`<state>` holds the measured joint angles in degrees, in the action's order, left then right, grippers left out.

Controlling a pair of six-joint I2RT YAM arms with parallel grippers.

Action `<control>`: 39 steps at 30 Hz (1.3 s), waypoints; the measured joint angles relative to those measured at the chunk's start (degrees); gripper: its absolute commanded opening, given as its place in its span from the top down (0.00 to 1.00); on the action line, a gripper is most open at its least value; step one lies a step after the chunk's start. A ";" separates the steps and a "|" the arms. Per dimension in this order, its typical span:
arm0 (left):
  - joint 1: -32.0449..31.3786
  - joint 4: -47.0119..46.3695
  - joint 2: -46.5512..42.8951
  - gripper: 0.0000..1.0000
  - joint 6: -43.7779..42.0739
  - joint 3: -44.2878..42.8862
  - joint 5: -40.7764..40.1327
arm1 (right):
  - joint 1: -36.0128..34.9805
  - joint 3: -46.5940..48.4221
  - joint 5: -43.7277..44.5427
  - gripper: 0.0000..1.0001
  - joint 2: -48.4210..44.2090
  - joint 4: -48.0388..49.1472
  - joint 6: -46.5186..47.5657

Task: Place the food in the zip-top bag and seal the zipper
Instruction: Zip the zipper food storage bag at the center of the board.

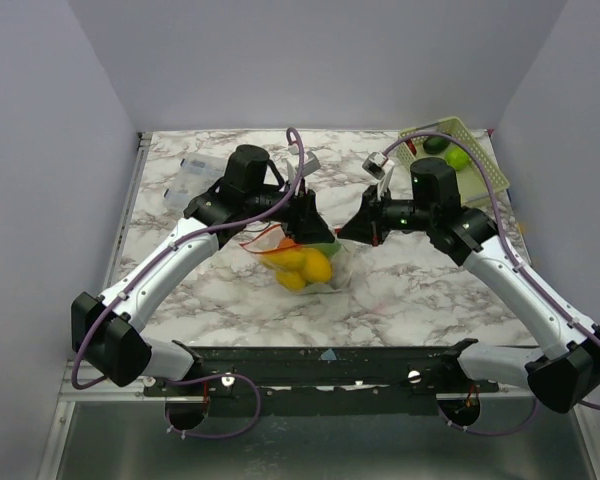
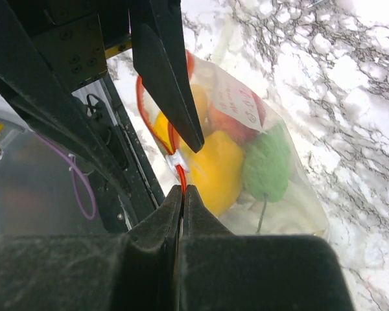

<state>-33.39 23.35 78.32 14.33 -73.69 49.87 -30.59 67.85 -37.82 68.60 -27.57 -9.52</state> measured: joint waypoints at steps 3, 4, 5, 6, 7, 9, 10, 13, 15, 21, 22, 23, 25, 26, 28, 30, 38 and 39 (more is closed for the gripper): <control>-0.02 -2.93 0.00 0.48 1.97 0.02 -0.04 | 0.00 -0.81 -0.13 1.00 -0.15 2.34 -0.76; 0.00 -3.63 0.00 0.49 2.54 0.02 -0.09 | 0.00 -1.09 -0.13 1.00 -0.15 2.69 -0.96; 0.00 -4.33 0.00 0.52 2.95 0.02 -0.13 | 0.00 -1.33 -0.15 1.00 -0.15 2.82 -1.05; 0.00 -4.87 0.02 0.57 3.32 0.02 -0.15 | 0.00 -1.40 -0.15 1.00 -0.15 2.93 -1.05; -0.02 -5.20 0.02 0.62 3.54 0.02 -0.15 | 0.00 -1.42 -0.15 1.00 -0.15 3.02 -1.05; -0.02 -6.21 0.11 0.64 4.28 0.02 -0.09 | 0.00 -1.42 -0.11 1.00 -0.22 3.28 -1.11; 0.00 -6.60 0.24 0.64 4.48 0.02 -0.04 | 0.00 -1.42 -0.11 1.00 -0.26 3.37 -1.22; -0.02 -7.45 1.03 0.63 4.94 0.04 0.15 | 0.00 -1.51 -0.11 1.00 -0.44 3.63 -1.64; -0.02 -7.67 1.40 0.63 5.09 0.24 0.22 | 0.00 -1.73 -0.13 1.00 -0.46 3.96 -1.99; -0.02 -7.50 1.64 0.83 4.94 0.68 0.85 | 0.00 -2.05 -0.09 1.00 -0.52 4.04 -2.67; -0.02 -7.41 1.73 0.84 4.83 0.68 0.94 | 0.00 -2.05 -0.07 1.00 -0.59 4.02 -2.73; 0.00 -7.37 1.77 0.84 4.76 0.68 0.96 | 0.00 -2.05 0.00 1.00 -0.68 4.02 -2.86; 0.00 -7.41 1.86 0.84 4.70 0.74 1.18 | -0.02 -2.10 0.24 1.00 -0.81 4.00 -2.99; 0.00 -7.41 1.86 0.84 4.66 0.76 1.20 | -0.07 -2.14 0.35 1.00 -0.81 4.00 -3.08; -0.02 -7.45 1.86 0.83 4.59 0.98 1.27 | -0.11 -2.27 0.63 1.00 -0.81 3.98 -3.21; -0.02 -7.34 1.86 0.81 4.48 1.18 1.27 | -0.13 -2.54 0.85 1.00 -0.81 3.98 -3.58; -0.02 -6.05 1.86 0.86 3.04 1.18 1.27 | -0.17 -2.69 2.16 1.00 -0.92 4.00 -4.63; -0.02 -5.88 1.86 0.89 2.86 1.18 1.25 | -0.17 -2.69 2.36 1.00 -0.92 4.00 -4.70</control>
<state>-33.41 17.47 80.18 17.19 -72.51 51.11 -30.76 65.17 -35.46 67.68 -23.57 -14.22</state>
